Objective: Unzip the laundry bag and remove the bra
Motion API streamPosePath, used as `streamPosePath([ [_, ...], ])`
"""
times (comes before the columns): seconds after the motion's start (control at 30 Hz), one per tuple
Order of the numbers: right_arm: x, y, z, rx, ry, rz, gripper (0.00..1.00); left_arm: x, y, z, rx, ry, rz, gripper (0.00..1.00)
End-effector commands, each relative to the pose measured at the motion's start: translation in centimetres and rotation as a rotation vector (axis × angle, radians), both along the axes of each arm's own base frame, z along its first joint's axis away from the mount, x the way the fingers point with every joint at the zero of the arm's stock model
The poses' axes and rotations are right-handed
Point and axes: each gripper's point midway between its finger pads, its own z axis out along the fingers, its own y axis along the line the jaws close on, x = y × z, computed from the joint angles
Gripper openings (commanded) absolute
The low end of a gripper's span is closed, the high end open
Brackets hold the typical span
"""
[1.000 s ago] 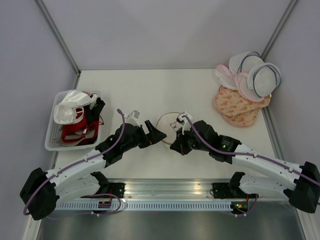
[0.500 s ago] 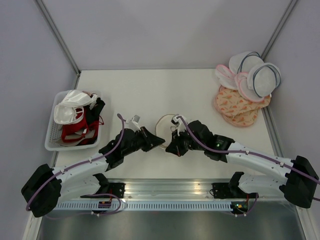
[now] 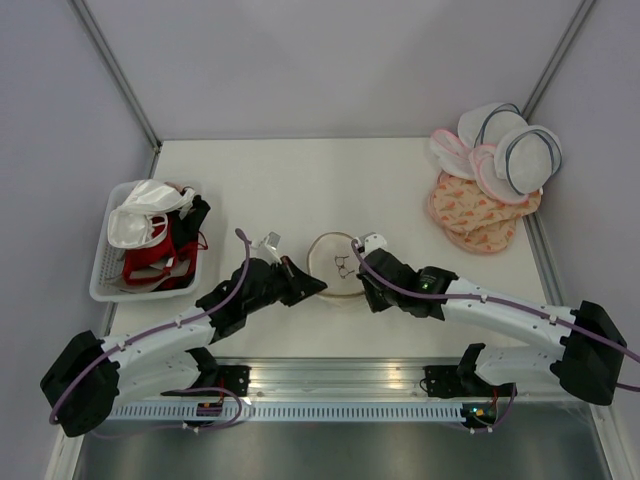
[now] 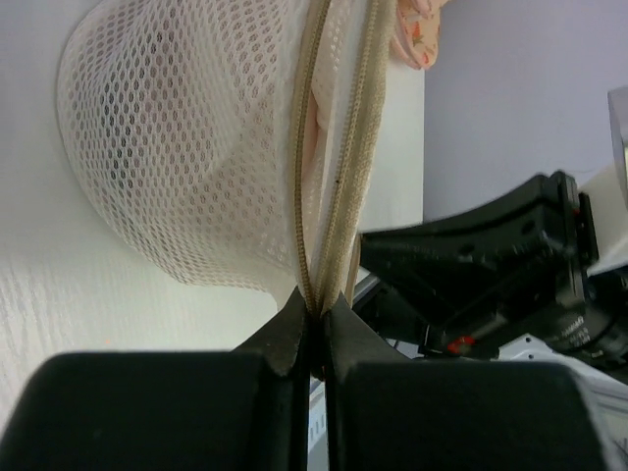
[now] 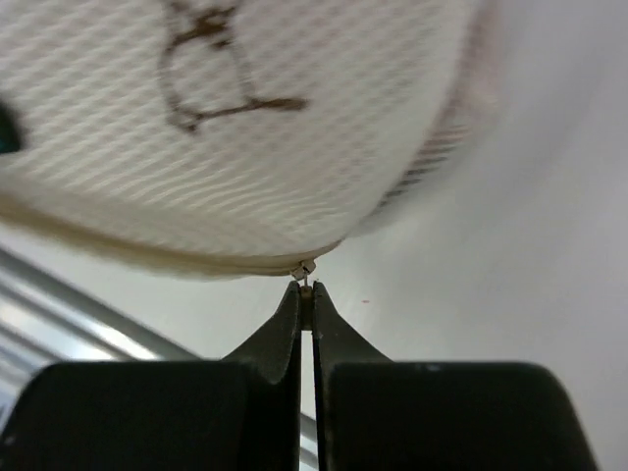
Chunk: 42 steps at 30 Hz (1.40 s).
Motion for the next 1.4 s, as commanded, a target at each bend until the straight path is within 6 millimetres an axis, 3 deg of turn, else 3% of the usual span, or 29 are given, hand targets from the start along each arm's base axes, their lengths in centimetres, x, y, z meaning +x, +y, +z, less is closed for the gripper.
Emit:
streamPosePath([
  [0.0, 3.5, -6.6, 0.0, -0.28, -0.147, -0.272, 0.0, 0.2, -0.3, 1.2, 0.042, -0.087, -0.055, 0.02],
  [0.17, 6.7, -8.7, 2.3, -0.349, -0.275, -0.479, 0.0, 0.4, -1.5, 2.2, 0.108, -0.165, -0.165, 0.02],
  [0.23, 7.1, -8.2, 3.2, -0.305, -0.292, -0.492, 0.0, 1.1, -2.3, 2.9, 0.131, -0.195, -0.211, 0.02],
  [0.5, 5.7, -4.5, 4.8, -0.071, -0.242, -0.318, 0.0, 8.4, -3.8, 6.3, 0.157, -0.318, -0.257, 0.02],
  [0.53, 5.5, -4.3, 4.7, -0.061, -0.234, -0.308, 0.0, 9.5, -3.6, 5.5, 0.161, -0.3, -0.25, 0.1],
  [0.6, 5.2, -3.8, 5.0, -0.017, -0.227, -0.291, 0.0, 10.7, -3.2, 5.0, 0.171, -0.253, -0.214, 0.38],
  [0.63, 4.8, -3.2, 5.1, 0.009, -0.214, -0.266, 0.0, 11.1, -2.8, 4.5, 0.181, -0.231, -0.19, 0.68],
  [0.73, 4.2, -2.2, 5.1, 0.062, -0.189, -0.223, 0.0, 10.5, -1.1, 3.2, 0.224, -0.17, -0.103, 0.94],
  [0.77, 4.0, -1.9, 5.0, 0.071, -0.182, -0.206, 0.0, 9.8, -0.6, 4.3, 0.203, -0.173, -0.072, 0.96],
  [0.83, 3.3, -0.2, 5.2, 0.132, -0.148, -0.133, 0.0, 8.0, 0.1, 3.5, 0.219, -0.147, -0.023, 1.0],
  [0.87, 3.0, 0.4, 5.1, 0.151, -0.141, -0.099, 0.01, 7.1, 0.5, 5.1, 0.189, -0.176, -0.006, 1.0],
  [0.9, 2.7, 1.1, 5.1, 0.177, -0.127, -0.066, 0.0, 6.3, 1.0, 4.4, 0.19, -0.158, 0.003, 1.0],
  [1.1, 1.2, 5.3, 7.4, 0.376, -0.119, 0.12, 0.0, 2.7, 0.9, 5.7, 0.032, -0.117, -0.009, 1.0],
  [1.37, 0.5, 7.2, 9.2, 0.476, -0.116, 0.192, 0.0, 0.4, -1.6, 1.8, 0.029, -0.003, -0.11, 0.95],
])
